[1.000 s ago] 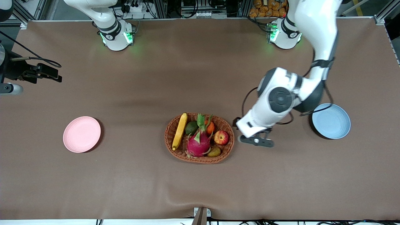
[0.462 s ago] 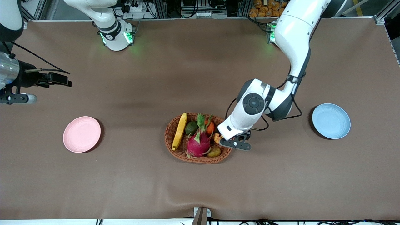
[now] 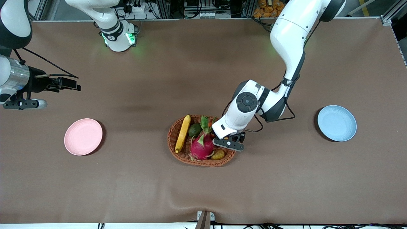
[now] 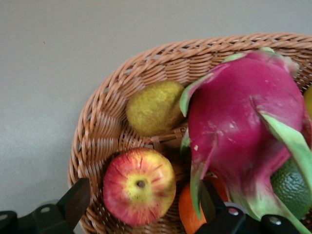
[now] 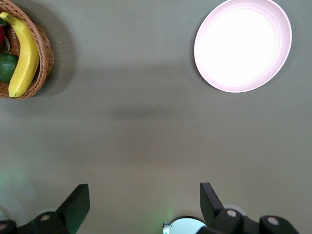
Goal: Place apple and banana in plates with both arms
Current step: 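Lower the left gripper over the red apple in the basket, then close the left gripper on the red apple and lift it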
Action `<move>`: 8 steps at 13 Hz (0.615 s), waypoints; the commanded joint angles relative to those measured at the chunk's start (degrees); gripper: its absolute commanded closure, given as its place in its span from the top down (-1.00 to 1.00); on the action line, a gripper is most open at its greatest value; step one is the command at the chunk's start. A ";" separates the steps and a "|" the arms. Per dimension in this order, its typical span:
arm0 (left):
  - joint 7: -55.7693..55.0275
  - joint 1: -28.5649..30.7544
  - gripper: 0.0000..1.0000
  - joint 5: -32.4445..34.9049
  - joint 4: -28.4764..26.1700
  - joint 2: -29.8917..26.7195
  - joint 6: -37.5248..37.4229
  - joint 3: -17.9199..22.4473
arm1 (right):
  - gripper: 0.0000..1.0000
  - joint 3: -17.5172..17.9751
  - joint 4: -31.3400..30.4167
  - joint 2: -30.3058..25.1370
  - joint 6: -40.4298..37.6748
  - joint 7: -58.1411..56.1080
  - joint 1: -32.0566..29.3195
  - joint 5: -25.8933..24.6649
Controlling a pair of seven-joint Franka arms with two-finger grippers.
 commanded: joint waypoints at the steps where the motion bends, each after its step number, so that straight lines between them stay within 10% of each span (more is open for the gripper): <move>1: 0.11 -0.22 1.00 1.25 1.38 0.88 0.70 0.41 | 1.00 0.00 -0.58 0.34 1.11 0.11 -0.12 2.54; 8: 1.34 0.57 1.00 2.13 -0.72 0.17 -0.18 0.50 | 1.00 0.09 -1.10 0.52 1.11 0.11 0.41 2.72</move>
